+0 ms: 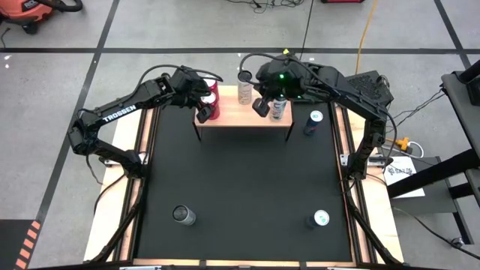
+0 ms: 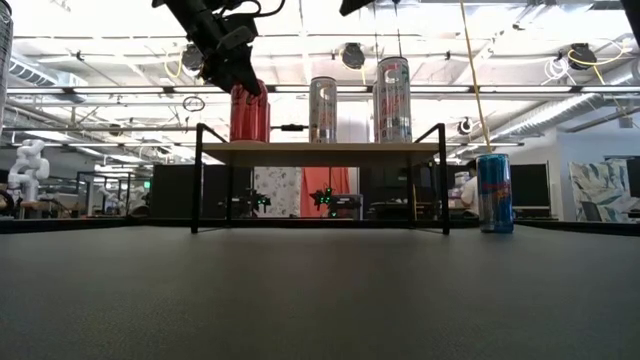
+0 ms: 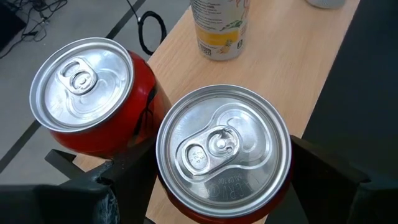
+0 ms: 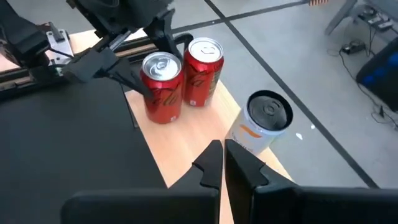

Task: Place canned beverage on shelf
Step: Put the red soda can on the shelf aligned with the other red soda can

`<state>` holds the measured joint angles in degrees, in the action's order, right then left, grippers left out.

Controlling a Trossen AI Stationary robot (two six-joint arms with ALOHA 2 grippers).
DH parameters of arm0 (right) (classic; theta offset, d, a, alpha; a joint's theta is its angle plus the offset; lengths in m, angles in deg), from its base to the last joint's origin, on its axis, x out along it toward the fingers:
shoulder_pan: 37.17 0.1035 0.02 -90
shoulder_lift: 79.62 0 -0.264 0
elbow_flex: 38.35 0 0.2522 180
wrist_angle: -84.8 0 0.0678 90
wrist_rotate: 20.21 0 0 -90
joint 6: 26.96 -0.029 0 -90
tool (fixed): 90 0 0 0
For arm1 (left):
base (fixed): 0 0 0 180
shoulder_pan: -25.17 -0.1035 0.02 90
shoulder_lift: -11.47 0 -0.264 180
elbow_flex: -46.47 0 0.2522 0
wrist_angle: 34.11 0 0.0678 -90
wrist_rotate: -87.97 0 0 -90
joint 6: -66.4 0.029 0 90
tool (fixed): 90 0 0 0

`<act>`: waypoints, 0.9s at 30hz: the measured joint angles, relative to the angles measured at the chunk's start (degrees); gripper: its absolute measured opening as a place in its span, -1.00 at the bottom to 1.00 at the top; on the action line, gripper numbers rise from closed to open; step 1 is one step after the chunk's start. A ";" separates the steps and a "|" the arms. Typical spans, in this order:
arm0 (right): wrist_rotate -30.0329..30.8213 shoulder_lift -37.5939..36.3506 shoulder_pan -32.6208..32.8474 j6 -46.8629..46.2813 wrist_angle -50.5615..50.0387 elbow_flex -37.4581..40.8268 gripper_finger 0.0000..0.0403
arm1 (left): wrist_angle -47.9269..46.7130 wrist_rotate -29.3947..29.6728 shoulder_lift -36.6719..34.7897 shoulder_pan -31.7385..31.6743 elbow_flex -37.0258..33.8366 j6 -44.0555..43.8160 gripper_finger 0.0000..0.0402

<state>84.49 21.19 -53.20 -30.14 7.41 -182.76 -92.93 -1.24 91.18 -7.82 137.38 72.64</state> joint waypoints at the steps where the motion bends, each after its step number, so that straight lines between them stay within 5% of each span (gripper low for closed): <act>1: 0.00 0.00 0.00 -0.11 -0.38 0.02 -1.00 | 0.02 0.74 0.00 0.04 0.00 -0.39 0.58; 8: 0.00 0.00 0.00 -1.99 -0.95 0.02 -1.00 | -2.64 3.44 -0.11 0.00 0.17 -2.70 0.61; 17: 0.00 0.00 0.00 -1.75 -0.93 0.02 -1.00 | -5.50 2.47 0.20 0.00 -0.09 0.26 0.96; 27: 0.04 0.00 0.00 -1.73 -0.93 0.02 -1.00 | -4.98 0.44 0.26 0.68 -0.09 0.17 0.95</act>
<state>84.53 21.19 -53.20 -31.87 6.48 -182.74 -97.92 -0.80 91.44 -7.14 137.29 72.81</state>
